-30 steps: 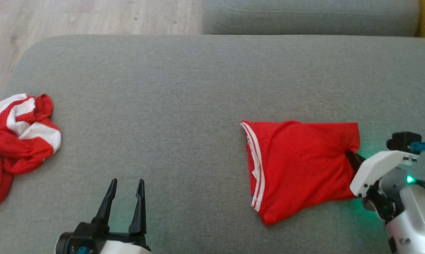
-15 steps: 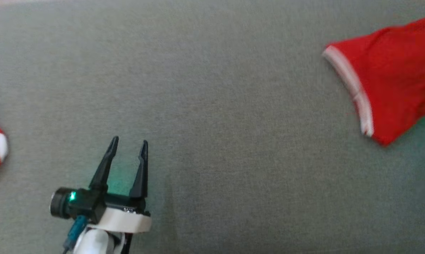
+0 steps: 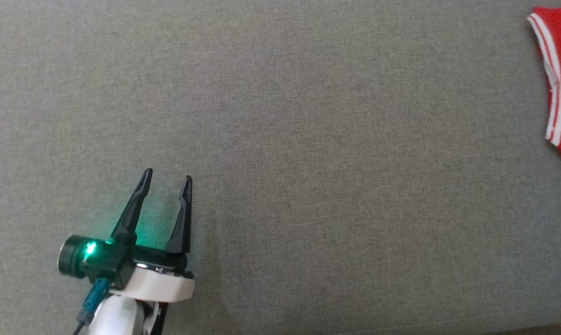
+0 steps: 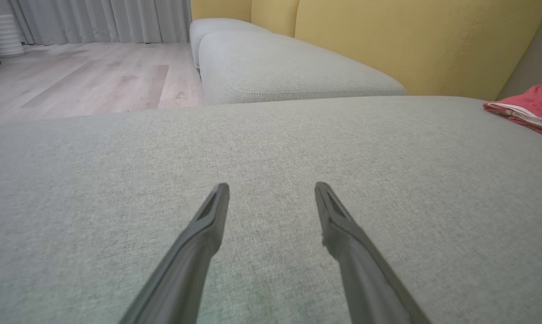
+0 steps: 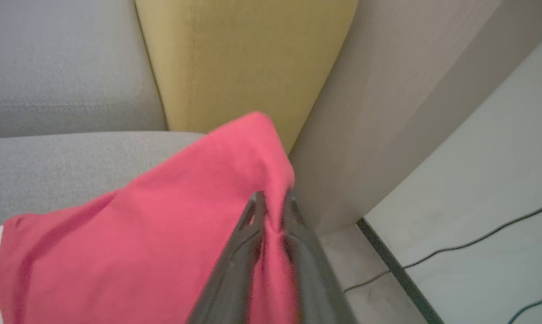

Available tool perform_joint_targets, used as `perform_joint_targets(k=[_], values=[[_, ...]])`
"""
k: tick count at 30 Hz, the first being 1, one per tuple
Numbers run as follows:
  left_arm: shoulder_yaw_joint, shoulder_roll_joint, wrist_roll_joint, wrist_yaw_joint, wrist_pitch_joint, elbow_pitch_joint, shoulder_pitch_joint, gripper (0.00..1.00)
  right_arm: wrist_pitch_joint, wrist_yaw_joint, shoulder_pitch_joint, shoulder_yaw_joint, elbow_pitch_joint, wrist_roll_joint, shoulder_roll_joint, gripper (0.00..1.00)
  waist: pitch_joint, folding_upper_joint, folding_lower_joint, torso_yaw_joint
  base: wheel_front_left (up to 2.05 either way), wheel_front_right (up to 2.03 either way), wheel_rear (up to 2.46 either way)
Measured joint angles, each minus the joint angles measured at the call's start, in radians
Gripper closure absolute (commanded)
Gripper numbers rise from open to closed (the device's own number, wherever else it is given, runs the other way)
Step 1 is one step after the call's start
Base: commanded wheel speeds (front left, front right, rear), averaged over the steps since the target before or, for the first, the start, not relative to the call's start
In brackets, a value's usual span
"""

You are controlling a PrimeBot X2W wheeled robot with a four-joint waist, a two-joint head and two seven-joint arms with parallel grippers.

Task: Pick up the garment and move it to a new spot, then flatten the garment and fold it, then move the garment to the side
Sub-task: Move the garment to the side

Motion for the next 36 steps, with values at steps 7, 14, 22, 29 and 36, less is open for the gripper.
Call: perform_joint_targets(k=[7,14,22,29,36], values=[[0.003,-0.023,-0.002,0.0,0.0,0.008,0.006,0.0,-0.111,0.0,0.012,-0.03,-0.096,-0.133,0.079,0.0,-0.056,0.0,0.0,0.009,0.0,0.0,0.0],[0.012,-0.048,-0.039,0.002,0.0,0.027,0.065,0.0,-0.194,0.0,0.175,0.099,-0.229,-0.084,0.186,0.0,-0.16,0.0,-0.0001,0.022,0.0,0.0,0.0],[0.036,-0.053,-0.055,0.02,0.0,0.045,0.153,0.0,-0.211,0.0,0.452,0.214,-0.425,0.052,0.258,0.0,-0.285,0.0001,-0.0003,0.042,0.0,0.0,0.0],[0.066,-0.054,-0.056,0.024,0.0,0.073,0.184,0.0,-0.246,0.0,0.735,0.261,-0.536,0.099,0.388,0.0,-0.37,0.0001,-0.0002,0.074,0.0,0.0,0.0],[0.09,-0.054,-0.054,0.024,0.0,0.146,0.191,0.0,-0.285,0.0,0.858,0.285,-0.543,0.12,0.455,0.0,-0.408,0.0001,-0.0001,0.078,0.0,0.0,0.0]])
